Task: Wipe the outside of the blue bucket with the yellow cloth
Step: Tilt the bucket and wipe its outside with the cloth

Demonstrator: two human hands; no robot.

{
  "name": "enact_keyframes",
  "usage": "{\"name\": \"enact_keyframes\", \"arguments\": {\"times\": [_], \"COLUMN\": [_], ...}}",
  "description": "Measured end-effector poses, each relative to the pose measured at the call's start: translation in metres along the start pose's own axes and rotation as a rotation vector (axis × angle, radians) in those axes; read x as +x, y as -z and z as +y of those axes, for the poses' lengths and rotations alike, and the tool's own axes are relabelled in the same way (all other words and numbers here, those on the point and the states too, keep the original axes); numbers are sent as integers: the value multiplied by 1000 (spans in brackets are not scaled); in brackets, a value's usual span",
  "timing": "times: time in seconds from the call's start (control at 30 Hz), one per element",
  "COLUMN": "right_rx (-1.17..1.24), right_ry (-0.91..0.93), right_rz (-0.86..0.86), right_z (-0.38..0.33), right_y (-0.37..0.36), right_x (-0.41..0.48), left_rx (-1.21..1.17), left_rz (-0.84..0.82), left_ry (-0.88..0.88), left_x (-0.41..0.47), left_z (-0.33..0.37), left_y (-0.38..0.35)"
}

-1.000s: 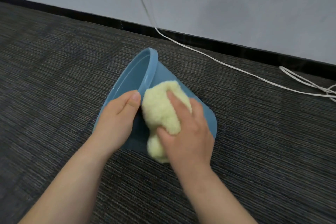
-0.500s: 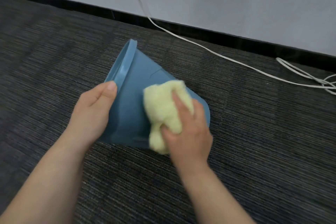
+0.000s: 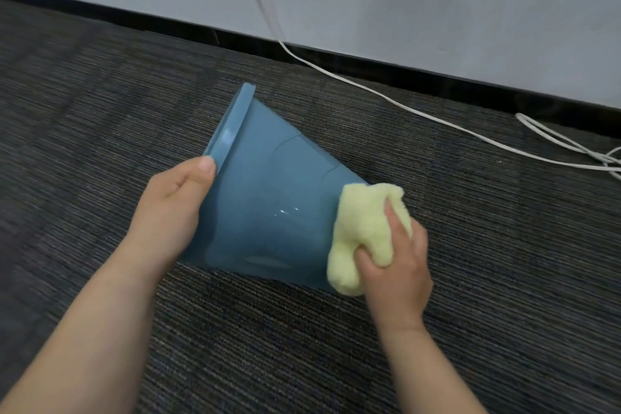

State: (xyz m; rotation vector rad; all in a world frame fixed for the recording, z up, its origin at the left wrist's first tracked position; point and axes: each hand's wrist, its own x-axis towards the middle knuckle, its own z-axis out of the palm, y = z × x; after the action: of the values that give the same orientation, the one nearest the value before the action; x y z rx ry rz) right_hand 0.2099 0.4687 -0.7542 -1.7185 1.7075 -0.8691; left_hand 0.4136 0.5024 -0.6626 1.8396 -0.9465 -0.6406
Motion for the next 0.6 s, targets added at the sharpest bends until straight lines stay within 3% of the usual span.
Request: {"name": "enact_keyframes", "arguments": {"times": [0.1,0.23,0.4,0.6], "right_rx": [100,126,101,42], "right_ry": [-323,-403,-218,192], "right_rz": [39,60,18,-48], "right_z": [24,24,-10,-72], "right_y": [6,5,7,4], "right_x": [16,5,-5,-34], "left_rx": [28,89,91,82], "left_rz": [-32,-21,-41,-64], "left_ry": [-22,-70,-94,-120], "left_x": [-3,-5,-8,-11], "left_z": [2,5,10,11], "left_y": [-4,-7,-15,-15]}}
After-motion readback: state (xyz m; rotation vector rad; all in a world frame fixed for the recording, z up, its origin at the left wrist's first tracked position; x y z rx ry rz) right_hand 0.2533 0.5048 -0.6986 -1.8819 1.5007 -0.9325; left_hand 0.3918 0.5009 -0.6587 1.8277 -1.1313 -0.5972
